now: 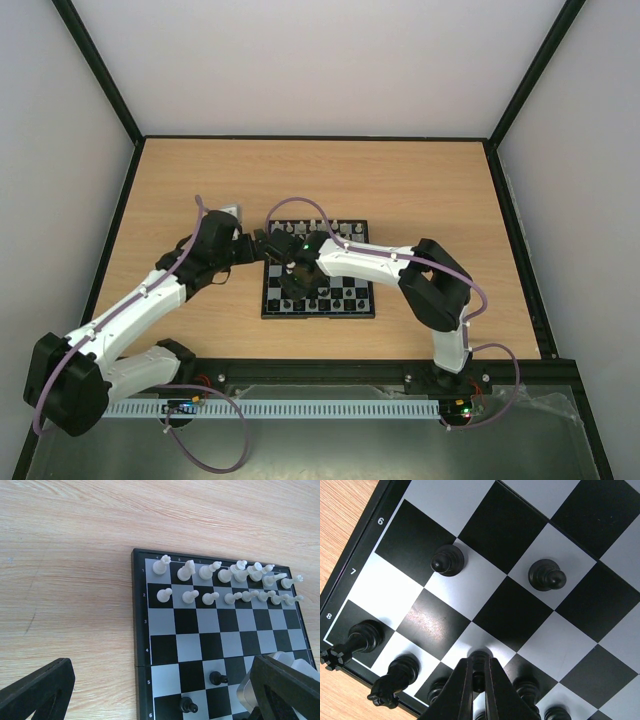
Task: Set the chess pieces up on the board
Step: Place the chess piece on the chessboard, then pick up the chess piece from the chessboard.
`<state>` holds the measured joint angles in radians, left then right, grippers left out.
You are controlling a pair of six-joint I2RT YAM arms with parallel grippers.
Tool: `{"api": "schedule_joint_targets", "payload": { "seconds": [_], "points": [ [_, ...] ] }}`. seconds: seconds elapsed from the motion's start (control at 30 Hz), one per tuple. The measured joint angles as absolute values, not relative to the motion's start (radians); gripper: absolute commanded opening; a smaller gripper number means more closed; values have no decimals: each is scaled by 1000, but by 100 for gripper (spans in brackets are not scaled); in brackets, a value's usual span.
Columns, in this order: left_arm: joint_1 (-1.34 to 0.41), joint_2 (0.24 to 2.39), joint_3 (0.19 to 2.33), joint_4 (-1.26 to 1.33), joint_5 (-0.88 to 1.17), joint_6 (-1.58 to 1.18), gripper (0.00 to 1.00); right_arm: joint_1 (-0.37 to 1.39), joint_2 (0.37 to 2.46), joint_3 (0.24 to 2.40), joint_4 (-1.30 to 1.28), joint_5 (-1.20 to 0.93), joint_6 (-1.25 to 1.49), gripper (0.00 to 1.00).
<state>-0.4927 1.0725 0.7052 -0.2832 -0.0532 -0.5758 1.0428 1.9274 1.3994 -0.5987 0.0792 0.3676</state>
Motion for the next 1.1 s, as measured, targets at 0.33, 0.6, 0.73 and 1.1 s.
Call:
{"api": "schedule_joint_targets", "payload": {
  "seconds": [0.33, 0.6, 0.73, 1.1],
  "points": [
    [-492, 1073, 705, -284, -53, -576, 100, 1043, 1929, 1400, -598, 78, 369, 19],
    [-487, 1049, 705, -290, -57, -576, 100, 1043, 1929, 1429, -607, 96, 368, 46],
    [-485, 1034, 705, -304, -59, -576, 99, 1041, 1928, 1465, -609, 116, 363, 46],
    [-467, 1005, 684, -311, -60, -576, 100, 952, 1950, 1546, -628, 142, 355, 43]
  ]
}}
